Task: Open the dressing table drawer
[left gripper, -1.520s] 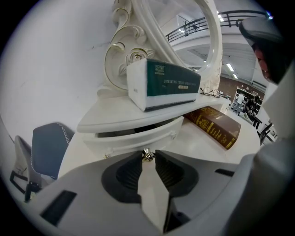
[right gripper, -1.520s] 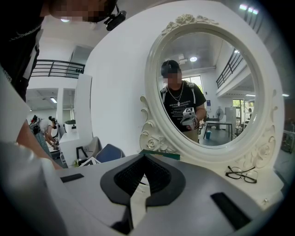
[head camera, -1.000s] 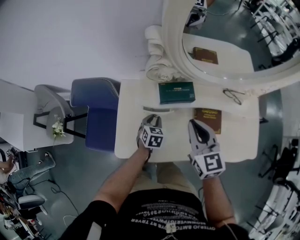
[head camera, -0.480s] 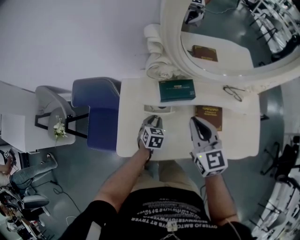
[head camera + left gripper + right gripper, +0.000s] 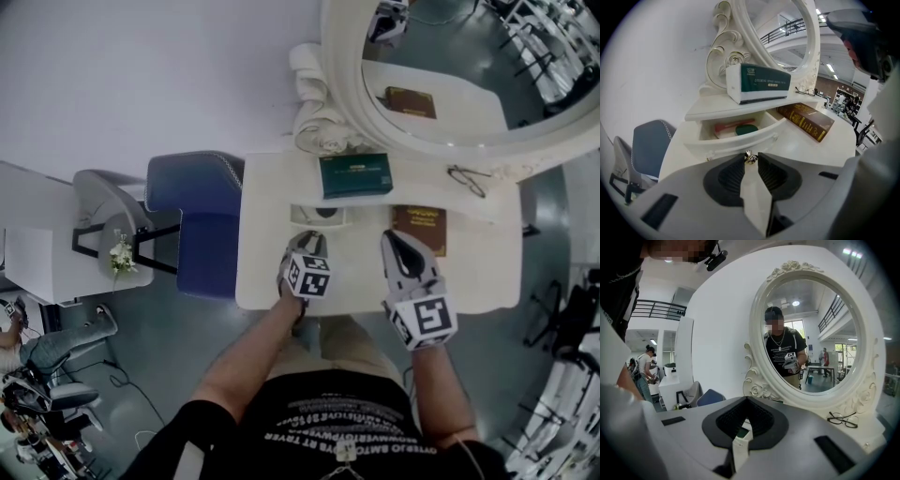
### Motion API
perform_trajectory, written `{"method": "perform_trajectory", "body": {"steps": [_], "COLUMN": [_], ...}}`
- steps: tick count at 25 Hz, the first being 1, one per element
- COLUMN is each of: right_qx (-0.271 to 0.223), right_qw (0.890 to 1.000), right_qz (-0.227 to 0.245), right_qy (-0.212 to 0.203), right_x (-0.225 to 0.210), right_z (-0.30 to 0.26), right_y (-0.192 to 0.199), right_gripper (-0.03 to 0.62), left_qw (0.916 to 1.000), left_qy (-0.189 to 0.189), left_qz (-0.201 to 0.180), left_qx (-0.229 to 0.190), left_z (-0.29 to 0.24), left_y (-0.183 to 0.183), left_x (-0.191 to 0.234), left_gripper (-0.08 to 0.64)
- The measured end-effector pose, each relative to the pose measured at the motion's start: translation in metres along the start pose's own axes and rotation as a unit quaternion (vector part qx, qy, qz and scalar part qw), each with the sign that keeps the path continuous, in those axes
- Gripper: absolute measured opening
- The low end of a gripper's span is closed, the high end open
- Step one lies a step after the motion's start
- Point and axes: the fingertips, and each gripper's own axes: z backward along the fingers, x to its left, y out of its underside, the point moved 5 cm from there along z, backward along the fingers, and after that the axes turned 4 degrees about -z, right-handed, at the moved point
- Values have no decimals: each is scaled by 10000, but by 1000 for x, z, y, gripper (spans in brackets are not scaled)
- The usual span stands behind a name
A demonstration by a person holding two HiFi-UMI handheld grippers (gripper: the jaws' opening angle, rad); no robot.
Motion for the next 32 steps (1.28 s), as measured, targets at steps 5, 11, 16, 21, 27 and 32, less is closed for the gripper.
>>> {"method": "perform_trajectory", "body": {"steps": [5,11,16,21,27,32], "right_qx": [-58,-78,-81,-154,-92,-77], "right_qw": [10000,9999,10000,9999,9999,9998], "right_qz": [31,142,33,43,98,96], "right_qy": [1,16,13,11,106,160], "right_x": [0,3,7,6,8,12], "right_z": [2,3,5,5,11,14], "right_y": [-1,-1,-3,-2,0,-2], "right_gripper": [3,3,3,3,3,3], "left_qw": [10000,10000,9999,9998,9989,9931], "left_qy": [10,3,-14,21,51,-10], "left_qz": [-11,-10,-126,-146,-145,-194], "left_qx": [22,5,-51,-132,-437,-1153], "left_z": [3,6,6,13,44,83], "left_y": [5,7,7,8,6,-15], "left_x": [-2,-4,-5,-5,2,10], "left_gripper": [89,89,92,123,122,26]}}
